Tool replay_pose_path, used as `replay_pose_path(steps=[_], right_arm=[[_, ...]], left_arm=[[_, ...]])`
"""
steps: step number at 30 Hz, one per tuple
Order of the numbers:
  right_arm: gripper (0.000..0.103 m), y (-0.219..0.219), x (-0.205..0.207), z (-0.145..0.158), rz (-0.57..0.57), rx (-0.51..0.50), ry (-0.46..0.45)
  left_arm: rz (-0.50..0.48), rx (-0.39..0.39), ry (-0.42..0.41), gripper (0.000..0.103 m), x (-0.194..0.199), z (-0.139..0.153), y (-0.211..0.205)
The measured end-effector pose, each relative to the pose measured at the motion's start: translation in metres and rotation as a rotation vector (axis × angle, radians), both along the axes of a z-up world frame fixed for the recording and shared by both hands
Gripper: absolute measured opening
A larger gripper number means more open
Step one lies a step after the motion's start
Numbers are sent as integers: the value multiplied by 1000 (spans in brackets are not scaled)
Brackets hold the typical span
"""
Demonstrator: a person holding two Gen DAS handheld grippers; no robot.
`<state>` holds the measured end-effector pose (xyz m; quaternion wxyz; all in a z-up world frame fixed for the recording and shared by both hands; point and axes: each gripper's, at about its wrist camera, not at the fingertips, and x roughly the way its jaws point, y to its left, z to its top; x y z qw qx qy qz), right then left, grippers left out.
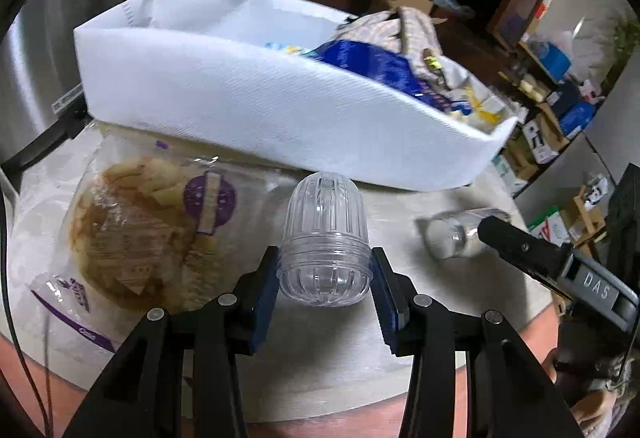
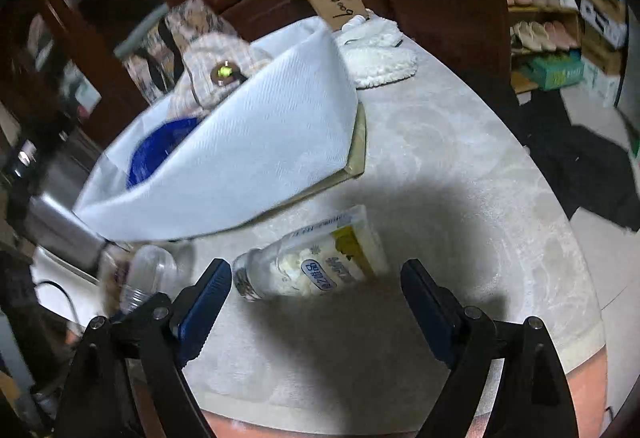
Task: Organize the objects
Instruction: 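Grasp the candy bottle with the right gripper while the left gripper holds the cup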
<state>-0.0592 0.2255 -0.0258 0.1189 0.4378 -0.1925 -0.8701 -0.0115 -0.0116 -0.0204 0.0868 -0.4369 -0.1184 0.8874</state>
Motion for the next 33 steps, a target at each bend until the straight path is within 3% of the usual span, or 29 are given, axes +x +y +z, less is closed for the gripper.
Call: replay_pose_path(steps=[3,8,12,17,26,33], right_arm=[[87,-3,6,10,12,27,64],[87,-22,20,23,53,201,191],[87,-49,23,16,142,291,209],[87,-68,21,2,155,452,203],[87,-51,17,4,98,413,198],[87,-45,14,12,225,323,220]], left_arm=[[-16,-6,12,43,2,1,3],[-5,-17,-11,43,-15,-2,12],[7,-11,-18,43,-18,-2,11],[16,-24,-35,43,-21,-4,13],[10,-38,-35,43,-19,-3,13],[8,-34,-35,43,-20,-4,13]])
